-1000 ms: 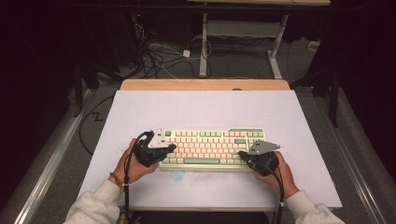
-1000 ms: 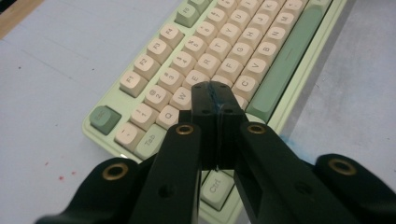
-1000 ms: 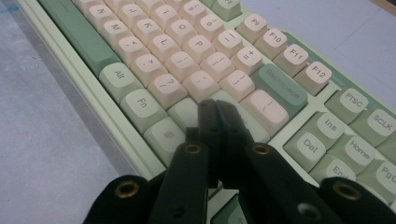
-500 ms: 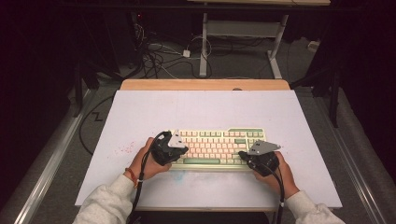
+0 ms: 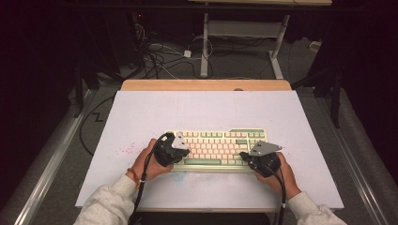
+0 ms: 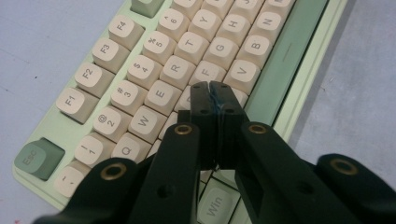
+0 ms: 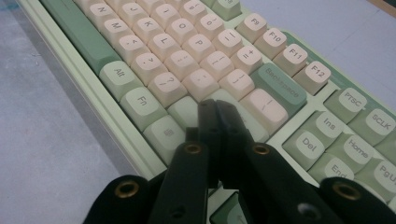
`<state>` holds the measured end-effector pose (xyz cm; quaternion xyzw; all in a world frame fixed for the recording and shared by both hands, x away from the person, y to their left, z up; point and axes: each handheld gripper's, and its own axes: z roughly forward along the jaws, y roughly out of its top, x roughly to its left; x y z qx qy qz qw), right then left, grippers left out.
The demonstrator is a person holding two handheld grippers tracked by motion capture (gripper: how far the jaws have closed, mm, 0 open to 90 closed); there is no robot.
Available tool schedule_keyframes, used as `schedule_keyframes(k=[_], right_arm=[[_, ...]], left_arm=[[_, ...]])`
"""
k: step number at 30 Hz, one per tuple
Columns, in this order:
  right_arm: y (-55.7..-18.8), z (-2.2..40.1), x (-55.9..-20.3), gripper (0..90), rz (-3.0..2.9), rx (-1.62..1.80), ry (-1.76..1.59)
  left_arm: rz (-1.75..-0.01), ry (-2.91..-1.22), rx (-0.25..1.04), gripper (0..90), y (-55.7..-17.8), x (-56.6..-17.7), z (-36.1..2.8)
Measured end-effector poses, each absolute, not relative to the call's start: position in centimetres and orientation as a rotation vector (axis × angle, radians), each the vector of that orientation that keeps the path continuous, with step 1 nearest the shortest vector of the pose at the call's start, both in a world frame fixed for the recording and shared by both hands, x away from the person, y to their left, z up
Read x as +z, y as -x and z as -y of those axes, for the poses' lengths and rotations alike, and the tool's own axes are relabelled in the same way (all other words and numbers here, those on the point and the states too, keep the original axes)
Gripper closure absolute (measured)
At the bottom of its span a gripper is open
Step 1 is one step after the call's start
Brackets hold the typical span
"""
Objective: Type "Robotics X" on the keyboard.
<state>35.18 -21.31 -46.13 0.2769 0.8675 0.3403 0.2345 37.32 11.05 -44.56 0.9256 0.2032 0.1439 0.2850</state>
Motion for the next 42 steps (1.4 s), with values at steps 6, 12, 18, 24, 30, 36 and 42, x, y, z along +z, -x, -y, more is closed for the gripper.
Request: schedule_keyframes(k=[6, 12, 18, 24, 30, 36, 42], right_arm=[[-35.2, 21.3, -46.1, 89.9, -2.38, 0.934, -0.759], [-35.1, 21.3, -46.1, 89.9, -2.379, 0.931, -0.758], [-35.1, 21.3, -46.1, 89.9, -2.379, 0.93, -0.76], [-35.1, 21.3, -46.1, 89.9, -2.38, 0.927, -0.759], [-35.1, 21.3, -46.1, 89.9, -2.379, 0.926, -0.756], [-35.1, 21.2, -46.1, 89.9, -2.38, 0.925, -0.756], [-35.1, 21.2, -46.1, 89.9, -2.381, 0.924, -0.757]], left_arm=[[-0.547, -2.456, 0.398, 85.7, -37.3, -44.0, -11.5], [-0.544, -2.466, 0.406, 85.4, -37.2, -44.1, -11.4], [-0.543, -2.471, 0.409, 85.5, -37.2, -44.0, -11.5], [-0.529, -2.521, 0.403, 87.1, -37.1, -45.0, -10.7], [-0.52, -2.502, 0.434, 85.6, -36.8, -44.4, -10.8], [-0.533, -2.483, 0.443, 85.5, -36.9, -44.0, -11.2], [-0.539, -2.462, 0.449, 84.3, -36.9, -43.9, -11.4]])
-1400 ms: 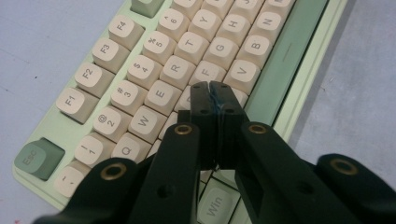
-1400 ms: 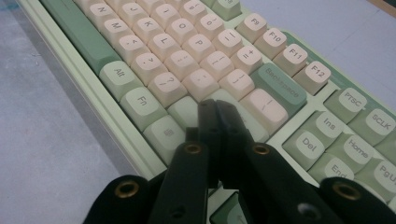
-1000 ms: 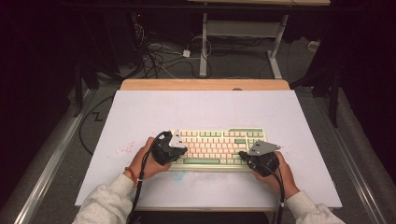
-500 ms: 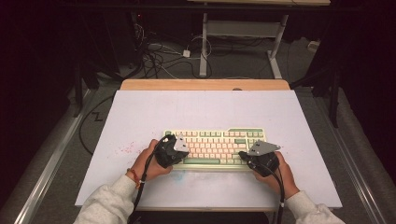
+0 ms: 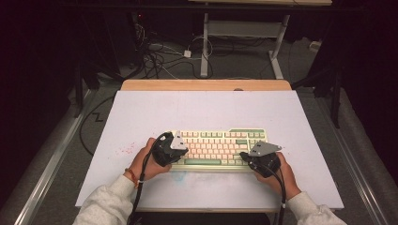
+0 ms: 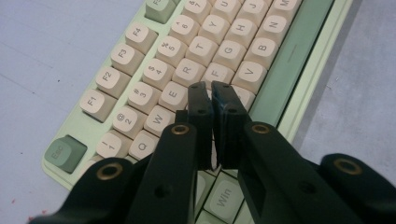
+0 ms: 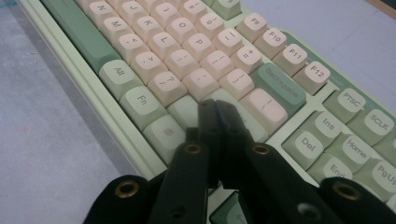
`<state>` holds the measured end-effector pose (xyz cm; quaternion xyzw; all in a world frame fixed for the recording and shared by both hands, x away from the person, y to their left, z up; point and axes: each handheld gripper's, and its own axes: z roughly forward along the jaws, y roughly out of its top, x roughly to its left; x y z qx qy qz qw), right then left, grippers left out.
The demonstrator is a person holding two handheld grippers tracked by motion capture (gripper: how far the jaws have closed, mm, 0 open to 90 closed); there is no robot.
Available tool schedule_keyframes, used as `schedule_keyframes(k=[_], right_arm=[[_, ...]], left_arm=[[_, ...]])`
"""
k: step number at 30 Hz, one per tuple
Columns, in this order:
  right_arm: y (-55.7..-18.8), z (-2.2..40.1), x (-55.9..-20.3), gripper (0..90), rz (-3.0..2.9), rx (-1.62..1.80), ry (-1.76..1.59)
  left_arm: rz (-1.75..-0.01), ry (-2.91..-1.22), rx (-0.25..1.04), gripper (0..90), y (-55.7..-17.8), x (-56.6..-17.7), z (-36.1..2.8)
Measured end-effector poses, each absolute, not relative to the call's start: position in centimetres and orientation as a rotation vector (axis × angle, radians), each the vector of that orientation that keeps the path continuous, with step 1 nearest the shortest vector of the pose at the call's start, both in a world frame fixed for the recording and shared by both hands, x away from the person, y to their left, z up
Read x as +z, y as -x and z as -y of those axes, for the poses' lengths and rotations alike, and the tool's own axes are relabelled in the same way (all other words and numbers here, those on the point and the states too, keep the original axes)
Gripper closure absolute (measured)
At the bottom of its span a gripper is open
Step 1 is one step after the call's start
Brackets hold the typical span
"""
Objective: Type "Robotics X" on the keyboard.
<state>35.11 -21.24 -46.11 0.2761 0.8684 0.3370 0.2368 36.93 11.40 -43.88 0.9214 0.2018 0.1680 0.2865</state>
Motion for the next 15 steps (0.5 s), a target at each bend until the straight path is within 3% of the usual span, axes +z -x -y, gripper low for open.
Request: schedule_keyframes(k=[6, 15], right_arm=[[-35.15, 21.23, -46.06, 89.9, -2.384, 0.92, -0.756], [-35.15, 21.36, -45.71, 89.3, -2.382, 0.935, -0.766]], left_arm=[[-0.553, -2.429, 0.473, 82.4, -36.96, -43.61, -11.75], [-0.576, -2.366, 0.547, 69.7, -36.97, -43.17, -12.21]])
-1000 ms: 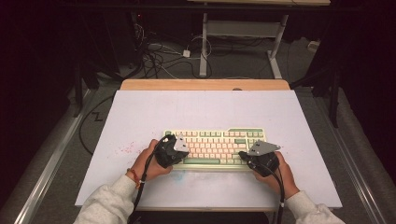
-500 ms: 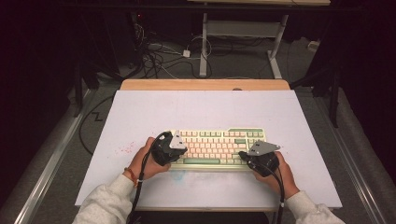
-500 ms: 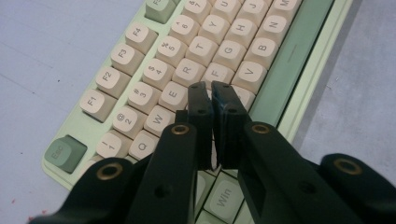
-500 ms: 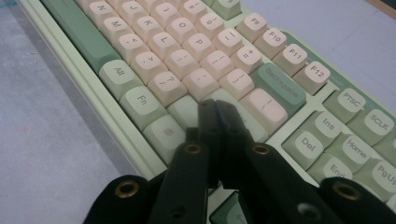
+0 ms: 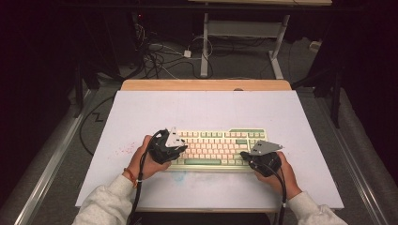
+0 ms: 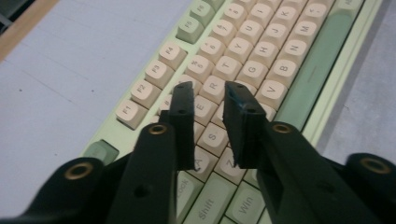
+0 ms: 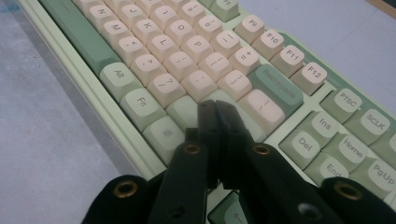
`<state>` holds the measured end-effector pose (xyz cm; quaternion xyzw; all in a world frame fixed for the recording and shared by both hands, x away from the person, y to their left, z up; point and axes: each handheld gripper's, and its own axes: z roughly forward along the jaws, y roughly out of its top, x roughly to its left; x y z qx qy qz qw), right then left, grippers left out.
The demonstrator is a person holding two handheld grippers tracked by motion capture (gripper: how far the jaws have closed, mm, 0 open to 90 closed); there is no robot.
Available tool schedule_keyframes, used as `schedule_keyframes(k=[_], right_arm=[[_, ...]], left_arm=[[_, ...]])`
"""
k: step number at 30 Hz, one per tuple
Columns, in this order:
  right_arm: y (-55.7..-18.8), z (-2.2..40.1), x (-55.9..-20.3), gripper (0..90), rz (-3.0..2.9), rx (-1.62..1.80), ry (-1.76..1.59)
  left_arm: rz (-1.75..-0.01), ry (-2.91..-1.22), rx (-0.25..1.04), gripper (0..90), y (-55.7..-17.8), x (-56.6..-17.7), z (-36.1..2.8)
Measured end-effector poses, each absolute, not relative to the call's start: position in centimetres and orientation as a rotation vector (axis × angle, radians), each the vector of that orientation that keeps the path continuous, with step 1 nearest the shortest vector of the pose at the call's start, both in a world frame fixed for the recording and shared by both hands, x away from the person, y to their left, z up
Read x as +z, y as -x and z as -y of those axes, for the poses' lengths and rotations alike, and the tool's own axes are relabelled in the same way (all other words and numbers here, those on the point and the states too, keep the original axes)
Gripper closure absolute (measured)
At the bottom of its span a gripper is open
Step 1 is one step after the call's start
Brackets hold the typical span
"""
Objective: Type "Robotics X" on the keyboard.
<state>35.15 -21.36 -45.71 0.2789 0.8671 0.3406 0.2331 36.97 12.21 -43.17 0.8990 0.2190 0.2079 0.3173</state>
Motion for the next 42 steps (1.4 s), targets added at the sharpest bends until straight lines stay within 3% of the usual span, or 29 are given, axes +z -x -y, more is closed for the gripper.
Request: schedule_keyframes(k=[13, 17, 23, 27, 30, 42], right_arm=[[-35.0, 21.3, -43.6, 82.7, -2.31, 1.029, -0.772], [-35.1, 21.4, -43.2, 73.1, -2.277, 1.056, -0.793], [-35.3, 21.6, -42.9, 47.1, -2.214, 1.068, -0.829], [-35.6, 21.5, -42.9, 27.3, -2.176, 1.074, -0.853], [-35.8, 21.4, -43.0, 19.2, -2.148, 1.082, -0.873], [-36.5, 20.5, -42.8, 18.0, -2.114, 1.059, -0.879]], left_arm=[[-0.642, -2.258, 0.677, 36.8, -36.8, -42.6, -12.4], [-0.665, -2.227, 0.696, 29.8, -36.8, -42.6, -12.3], [-0.645, -2.212, 0.675, 17.9, -36.7, -42.6, -12.3], [-0.63, -2.205, 0.678, 15.9, -36.6, -42.7, -12.3], [-0.636, -2.208, 0.701, 14.7, -36.6, -42.7, -12.3], [-0.617, -2.189, 0.675, 14.7, -36.6, -42.9, -12.6]])
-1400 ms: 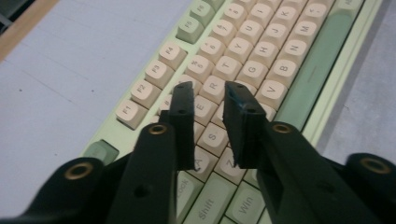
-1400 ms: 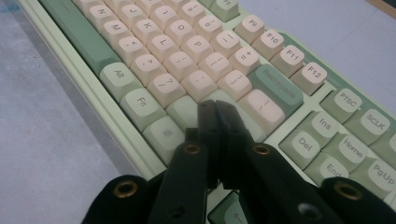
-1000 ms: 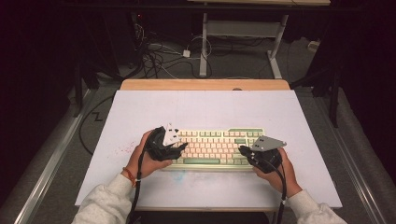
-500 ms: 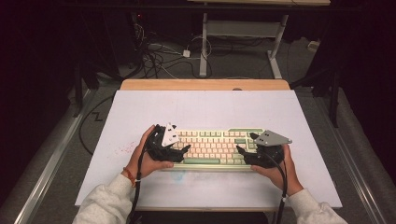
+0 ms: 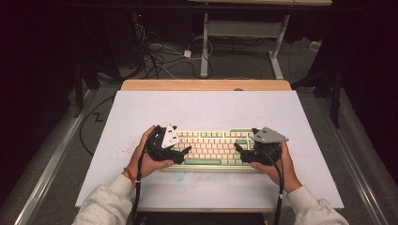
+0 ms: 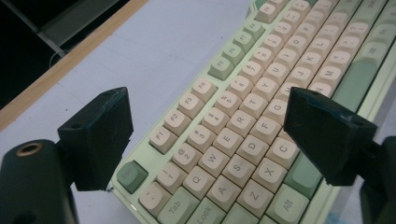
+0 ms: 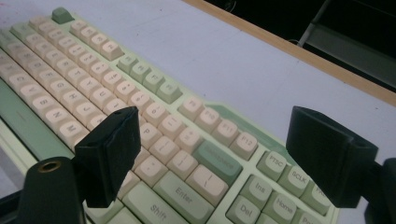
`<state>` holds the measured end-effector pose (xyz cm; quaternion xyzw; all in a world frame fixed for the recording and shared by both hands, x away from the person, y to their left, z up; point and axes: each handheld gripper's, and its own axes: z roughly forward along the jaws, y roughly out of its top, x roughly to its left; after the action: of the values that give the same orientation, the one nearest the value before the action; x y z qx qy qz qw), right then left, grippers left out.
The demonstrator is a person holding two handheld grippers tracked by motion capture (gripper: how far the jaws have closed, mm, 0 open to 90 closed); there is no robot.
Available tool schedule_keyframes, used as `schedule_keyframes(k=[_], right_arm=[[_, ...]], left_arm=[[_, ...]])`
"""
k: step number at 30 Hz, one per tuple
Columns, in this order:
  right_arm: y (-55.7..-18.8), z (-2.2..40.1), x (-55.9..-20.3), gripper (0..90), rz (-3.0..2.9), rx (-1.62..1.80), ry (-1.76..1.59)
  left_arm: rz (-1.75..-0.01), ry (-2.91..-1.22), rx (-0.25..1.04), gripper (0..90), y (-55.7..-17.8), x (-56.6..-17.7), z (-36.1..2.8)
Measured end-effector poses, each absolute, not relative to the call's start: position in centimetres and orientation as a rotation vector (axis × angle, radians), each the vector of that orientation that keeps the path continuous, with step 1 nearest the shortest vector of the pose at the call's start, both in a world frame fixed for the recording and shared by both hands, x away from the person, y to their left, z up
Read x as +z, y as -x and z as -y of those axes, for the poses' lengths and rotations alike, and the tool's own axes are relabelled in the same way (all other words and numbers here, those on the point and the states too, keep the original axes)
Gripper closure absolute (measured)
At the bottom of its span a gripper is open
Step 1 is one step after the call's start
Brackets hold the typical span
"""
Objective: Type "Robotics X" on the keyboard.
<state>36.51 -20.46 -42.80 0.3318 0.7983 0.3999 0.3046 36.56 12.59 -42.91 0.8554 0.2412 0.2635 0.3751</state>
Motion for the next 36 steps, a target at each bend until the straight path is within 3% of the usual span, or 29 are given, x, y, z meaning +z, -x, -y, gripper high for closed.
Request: schedule_keyframes(k=[19, 36], right_arm=[[-34.4, 20.3, -41.4, 19.0, -2.072, 1.089, -0.813], [-32.9, 20.4, -41.0, 19.5, -2.078, 1.059, -0.764]], left_arm=[[-0.612, -2.164, 0.782, 14.7, -34.7, -42.2, -13.3], [-0.561, -2.153, 0.801, 14.8, -32.5, -41.9, -14.4]])
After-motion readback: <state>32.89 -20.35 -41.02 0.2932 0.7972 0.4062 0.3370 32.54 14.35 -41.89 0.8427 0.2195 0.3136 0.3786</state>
